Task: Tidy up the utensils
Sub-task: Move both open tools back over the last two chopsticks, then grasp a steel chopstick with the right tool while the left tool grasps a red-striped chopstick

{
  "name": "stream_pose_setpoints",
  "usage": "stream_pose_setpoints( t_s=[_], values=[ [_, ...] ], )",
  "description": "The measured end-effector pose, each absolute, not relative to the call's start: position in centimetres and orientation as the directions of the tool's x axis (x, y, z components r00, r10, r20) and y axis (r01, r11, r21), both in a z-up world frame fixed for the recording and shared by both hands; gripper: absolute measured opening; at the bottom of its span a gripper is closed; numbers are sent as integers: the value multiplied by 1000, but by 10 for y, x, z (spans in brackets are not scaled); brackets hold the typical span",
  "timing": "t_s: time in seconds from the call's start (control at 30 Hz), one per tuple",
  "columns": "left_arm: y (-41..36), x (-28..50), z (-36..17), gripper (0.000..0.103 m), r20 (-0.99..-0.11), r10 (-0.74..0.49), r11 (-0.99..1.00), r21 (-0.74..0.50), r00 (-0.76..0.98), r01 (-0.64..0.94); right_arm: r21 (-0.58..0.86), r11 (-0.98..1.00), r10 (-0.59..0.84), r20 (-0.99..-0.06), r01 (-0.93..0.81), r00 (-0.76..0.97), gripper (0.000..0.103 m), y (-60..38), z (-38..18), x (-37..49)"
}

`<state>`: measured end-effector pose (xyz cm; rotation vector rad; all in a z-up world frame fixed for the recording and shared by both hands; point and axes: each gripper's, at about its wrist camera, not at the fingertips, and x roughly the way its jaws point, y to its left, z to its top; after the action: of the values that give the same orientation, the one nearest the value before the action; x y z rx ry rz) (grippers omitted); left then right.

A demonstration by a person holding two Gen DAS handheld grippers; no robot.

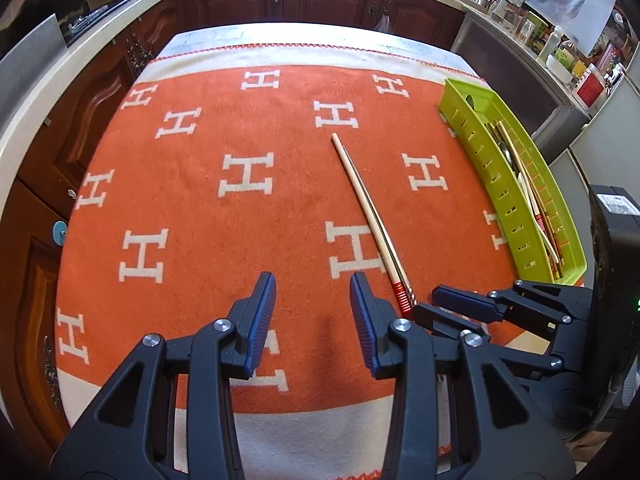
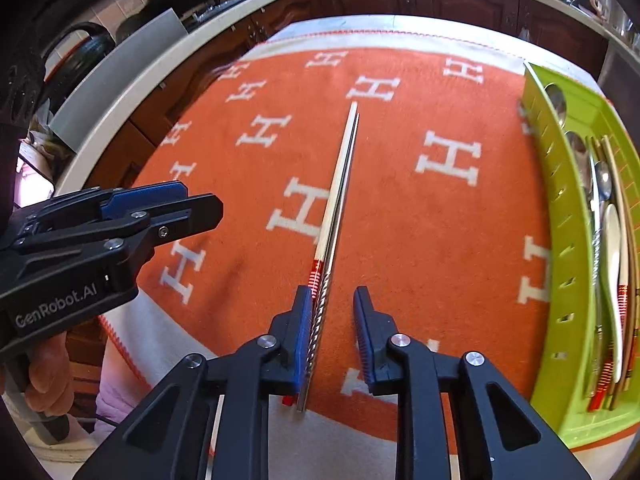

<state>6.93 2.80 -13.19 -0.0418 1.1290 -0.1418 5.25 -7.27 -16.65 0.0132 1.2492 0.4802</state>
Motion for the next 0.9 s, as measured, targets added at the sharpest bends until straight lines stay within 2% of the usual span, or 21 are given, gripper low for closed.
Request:
stream_pose_setpoints(
  t_s=[0.3, 0.57, 0.67, 0.9],
  values=[
    [29, 74, -138, 35, -899, -150, 988, -124, 412, 90, 192, 921, 287, -923, -339, 256, 18, -61, -171, 62],
    [29, 77, -140, 35, -901, -149, 989, -128, 407, 78, 57, 927, 196, -916, -372, 349, 17, -43, -172, 67],
    [31, 80, -143, 35, -904, -157, 988, -144, 398, 63, 67, 940, 191, -915, -333, 357, 6, -50, -172, 72],
    [27, 89, -154, 35, -905, -207, 977, -207, 371, 42, 165, 967, 226, -911, -197, 346, 5, -90, -175, 82]
  ],
)
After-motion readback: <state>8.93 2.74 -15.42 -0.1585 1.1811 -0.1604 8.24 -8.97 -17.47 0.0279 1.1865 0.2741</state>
